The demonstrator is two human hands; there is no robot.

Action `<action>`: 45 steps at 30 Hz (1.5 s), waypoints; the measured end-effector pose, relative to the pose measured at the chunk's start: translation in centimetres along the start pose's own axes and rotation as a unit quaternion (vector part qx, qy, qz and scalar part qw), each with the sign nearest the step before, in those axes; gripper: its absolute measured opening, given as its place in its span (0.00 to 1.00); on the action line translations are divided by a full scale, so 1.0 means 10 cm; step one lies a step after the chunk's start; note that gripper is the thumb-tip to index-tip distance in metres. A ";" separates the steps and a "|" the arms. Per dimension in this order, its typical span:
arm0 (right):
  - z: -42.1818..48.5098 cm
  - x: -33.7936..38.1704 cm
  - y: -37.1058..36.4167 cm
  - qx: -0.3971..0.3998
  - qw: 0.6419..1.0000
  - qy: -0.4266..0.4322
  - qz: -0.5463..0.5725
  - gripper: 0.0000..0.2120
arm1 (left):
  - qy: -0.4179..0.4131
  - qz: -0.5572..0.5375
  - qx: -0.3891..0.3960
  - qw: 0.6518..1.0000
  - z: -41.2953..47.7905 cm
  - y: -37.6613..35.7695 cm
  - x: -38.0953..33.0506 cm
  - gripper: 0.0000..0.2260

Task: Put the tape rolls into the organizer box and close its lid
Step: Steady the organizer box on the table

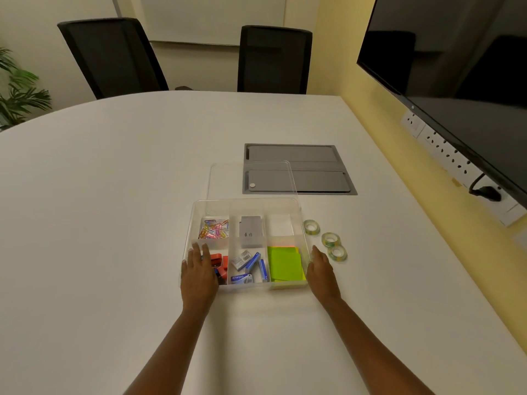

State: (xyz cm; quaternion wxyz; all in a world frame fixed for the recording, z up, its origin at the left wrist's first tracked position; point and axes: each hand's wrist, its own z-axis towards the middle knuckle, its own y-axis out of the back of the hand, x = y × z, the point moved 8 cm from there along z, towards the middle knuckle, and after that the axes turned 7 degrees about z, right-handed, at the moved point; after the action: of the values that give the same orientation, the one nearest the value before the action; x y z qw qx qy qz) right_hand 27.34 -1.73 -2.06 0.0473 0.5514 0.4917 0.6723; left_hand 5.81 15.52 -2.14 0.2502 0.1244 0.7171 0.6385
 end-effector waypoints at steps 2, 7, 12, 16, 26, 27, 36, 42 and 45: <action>0.11 -0.02 -0.03 0.013 1.000 -0.004 0.005 0.20 | 0.021 0.007 0.003 1.000 0.07 -0.02 0.07 0.30; 0.30 -0.03 -0.09 0.038 0.999 -0.003 0.020 0.20 | 0.058 -0.005 0.004 0.998 0.20 -0.02 0.18 0.29; 0.33 -0.07 -0.18 0.041 0.999 0.001 -0.021 0.23 | 0.065 -0.014 -0.020 0.998 0.23 -0.04 0.19 0.25; 0.25 -0.11 -0.27 0.034 0.998 0.026 -0.052 0.27 | 0.066 -0.019 -0.025 0.997 0.23 -0.10 0.23 0.25; 0.14 -0.12 -0.25 0.035 0.996 0.020 -0.073 0.29 | 0.065 -0.022 -0.033 0.997 0.15 -0.12 0.25 0.24; 0.13 -0.12 -0.25 0.035 0.996 0.019 -0.076 0.29 | 0.065 -0.023 -0.034 0.997 0.13 -0.11 0.25 0.24; -0.06 -0.14 -0.23 0.030 0.995 0.019 -0.090 0.27 | 0.071 -0.037 -0.038 0.996 -0.03 -0.12 0.30 0.24; -0.11 -0.15 -0.23 0.036 0.997 0.037 -0.054 0.26 | 0.080 -0.030 -0.031 0.996 -0.09 -0.13 0.31 0.25; -0.08 -0.19 -0.21 0.054 0.995 0.012 0.077 0.22 | 0.081 0.002 -0.028 0.996 -0.06 -0.12 0.28 0.25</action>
State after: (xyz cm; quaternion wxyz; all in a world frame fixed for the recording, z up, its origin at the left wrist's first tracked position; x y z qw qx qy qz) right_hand 26.46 -2.29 -4.85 -0.0407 0.5813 0.4840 0.6528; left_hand 3.31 16.17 -3.80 0.1933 0.0666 0.7168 0.6666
